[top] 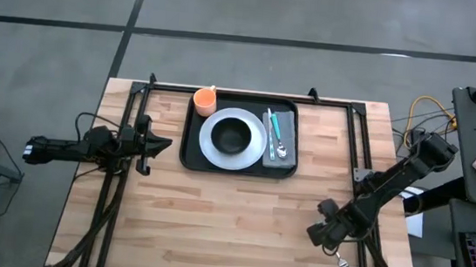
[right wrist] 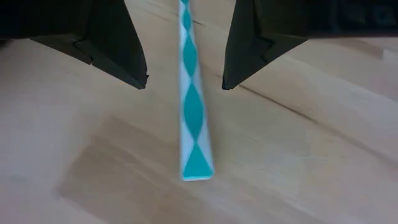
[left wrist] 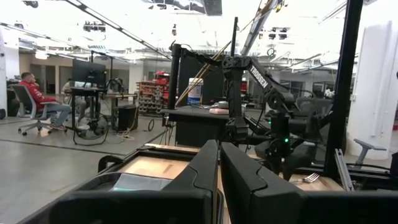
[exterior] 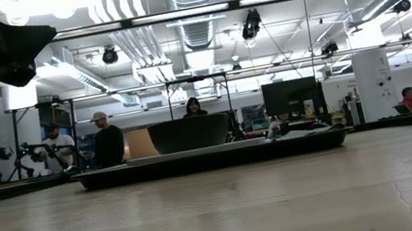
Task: Set up tray
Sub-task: Put the green patterned fork on the gray napkin to the right of the green spoon
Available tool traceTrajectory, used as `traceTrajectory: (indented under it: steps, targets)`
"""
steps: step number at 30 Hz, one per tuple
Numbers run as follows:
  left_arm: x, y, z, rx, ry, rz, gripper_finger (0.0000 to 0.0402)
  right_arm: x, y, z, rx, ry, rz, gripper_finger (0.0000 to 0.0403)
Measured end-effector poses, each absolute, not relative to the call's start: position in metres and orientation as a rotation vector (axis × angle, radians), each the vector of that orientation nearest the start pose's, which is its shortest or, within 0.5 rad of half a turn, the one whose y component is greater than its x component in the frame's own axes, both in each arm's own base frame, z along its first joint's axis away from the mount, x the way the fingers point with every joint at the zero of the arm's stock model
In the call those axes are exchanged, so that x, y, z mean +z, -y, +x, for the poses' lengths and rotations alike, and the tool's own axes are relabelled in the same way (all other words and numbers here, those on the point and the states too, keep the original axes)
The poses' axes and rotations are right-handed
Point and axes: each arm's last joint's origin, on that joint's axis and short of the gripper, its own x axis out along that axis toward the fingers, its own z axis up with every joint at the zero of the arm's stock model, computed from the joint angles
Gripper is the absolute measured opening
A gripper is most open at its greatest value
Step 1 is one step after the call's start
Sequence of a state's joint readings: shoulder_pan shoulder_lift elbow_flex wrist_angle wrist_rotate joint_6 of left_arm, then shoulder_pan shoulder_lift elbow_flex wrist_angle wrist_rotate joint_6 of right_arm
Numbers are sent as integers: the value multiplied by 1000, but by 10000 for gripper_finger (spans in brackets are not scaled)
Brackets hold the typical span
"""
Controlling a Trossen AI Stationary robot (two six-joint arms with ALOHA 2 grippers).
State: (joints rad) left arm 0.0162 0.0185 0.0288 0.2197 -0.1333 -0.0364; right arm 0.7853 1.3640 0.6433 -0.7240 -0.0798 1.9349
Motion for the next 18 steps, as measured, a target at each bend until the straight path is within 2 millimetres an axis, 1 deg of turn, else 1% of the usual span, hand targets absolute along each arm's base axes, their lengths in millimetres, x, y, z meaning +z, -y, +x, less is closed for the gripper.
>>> traceTrajectory:
  steps: [5,9,14,18]
  targets:
    - [193,-5,94,145,233,-50,1,139,-144,141,-725,-1417,1051,219]
    - [193,-5,94,145,233,-50,1,134,-141,138,-742,-1417,1068,223]
    - [193,-5,94,145,233,-50,1,129,-137,134,-765,-1436,1071,206]
    - [193,-5,94,145,233,-50,1,128,-136,133,-766,-1447,1058,171]
